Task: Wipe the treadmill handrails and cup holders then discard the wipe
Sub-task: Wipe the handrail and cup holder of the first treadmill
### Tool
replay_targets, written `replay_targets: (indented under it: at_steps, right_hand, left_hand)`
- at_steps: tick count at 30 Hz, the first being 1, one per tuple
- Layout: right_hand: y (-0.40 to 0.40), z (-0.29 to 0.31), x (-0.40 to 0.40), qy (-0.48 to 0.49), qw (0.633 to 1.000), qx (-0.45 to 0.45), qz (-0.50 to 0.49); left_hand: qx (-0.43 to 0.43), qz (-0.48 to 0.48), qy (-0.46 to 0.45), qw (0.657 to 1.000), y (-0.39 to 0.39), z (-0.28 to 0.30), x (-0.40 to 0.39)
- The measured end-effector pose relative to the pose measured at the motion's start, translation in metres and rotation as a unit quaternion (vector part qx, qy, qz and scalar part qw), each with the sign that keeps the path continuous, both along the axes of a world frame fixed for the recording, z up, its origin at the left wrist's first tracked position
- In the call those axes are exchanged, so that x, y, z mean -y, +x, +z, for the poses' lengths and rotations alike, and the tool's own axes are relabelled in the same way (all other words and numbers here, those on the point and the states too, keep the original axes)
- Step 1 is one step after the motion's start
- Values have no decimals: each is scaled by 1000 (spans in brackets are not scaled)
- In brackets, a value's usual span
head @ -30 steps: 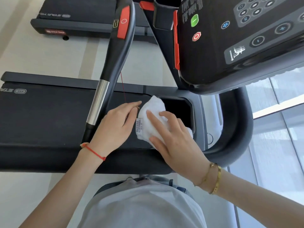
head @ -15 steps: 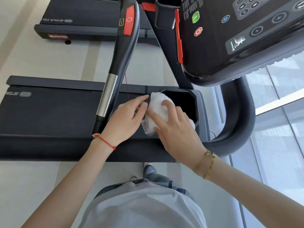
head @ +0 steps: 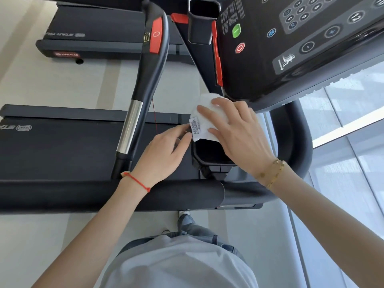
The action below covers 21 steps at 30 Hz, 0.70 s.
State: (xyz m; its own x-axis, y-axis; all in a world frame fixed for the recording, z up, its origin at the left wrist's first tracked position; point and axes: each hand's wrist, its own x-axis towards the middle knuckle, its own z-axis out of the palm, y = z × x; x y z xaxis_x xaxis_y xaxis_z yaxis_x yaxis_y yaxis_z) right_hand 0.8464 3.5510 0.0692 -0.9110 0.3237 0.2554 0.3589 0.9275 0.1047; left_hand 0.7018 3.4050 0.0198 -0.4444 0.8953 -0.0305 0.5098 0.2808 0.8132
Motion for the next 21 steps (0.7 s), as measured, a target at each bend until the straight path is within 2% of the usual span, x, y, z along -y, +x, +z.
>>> replay_targets:
  at_steps: [3, 5, 13, 18, 21]
  right_hand:
    - [-17, -5, -13, -2, 994, 108, 14]
    - [-30, -7, -23, -20, 990, 137, 15]
    - [4, -14, -24, -48, 993, 102, -17]
    - [-18, -15, -27, -39, 993, 114, -6]
    - [2, -17, -23, -59, 993, 94, -35]
  left_hand:
    - [-17, 2, -8, 1000, 1, -1, -11]
    - [-27, 5, -13, 1000, 1, -3, -18]
    - [-13, 16, 4, 1000, -2, -11, -24]
    - [-1, 28, 27, 999, -1, -14, -24]
    - [10, 25, 33, 999, -2, -14, -23]
